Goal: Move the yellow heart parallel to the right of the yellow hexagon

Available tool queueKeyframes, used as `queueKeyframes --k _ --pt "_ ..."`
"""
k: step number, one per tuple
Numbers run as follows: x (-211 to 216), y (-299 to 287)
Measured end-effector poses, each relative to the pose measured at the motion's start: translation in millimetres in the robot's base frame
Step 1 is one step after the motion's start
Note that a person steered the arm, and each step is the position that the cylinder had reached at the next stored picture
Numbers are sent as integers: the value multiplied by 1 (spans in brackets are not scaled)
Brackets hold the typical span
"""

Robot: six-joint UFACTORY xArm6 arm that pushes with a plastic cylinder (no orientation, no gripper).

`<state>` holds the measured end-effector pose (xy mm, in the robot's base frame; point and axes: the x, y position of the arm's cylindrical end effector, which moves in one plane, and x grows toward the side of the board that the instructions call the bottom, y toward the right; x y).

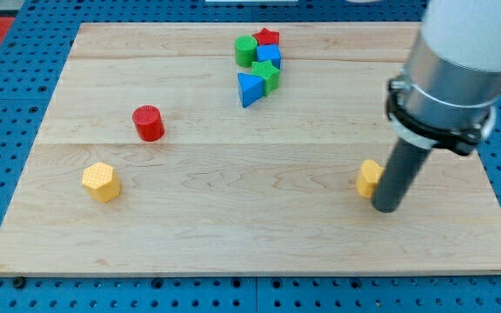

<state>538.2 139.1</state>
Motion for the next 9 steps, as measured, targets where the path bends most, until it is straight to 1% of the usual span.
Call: queueKeyframes --k 1,2,3,4,5,6,7,8,9 --pt "0 -52" --pt "0 -66" --pt "0 -65" --pt "1 -51" --pt "1 2" --pt "-20 45" --pt "-31 21" --pt "-31 -25" --pt "-39 -33"
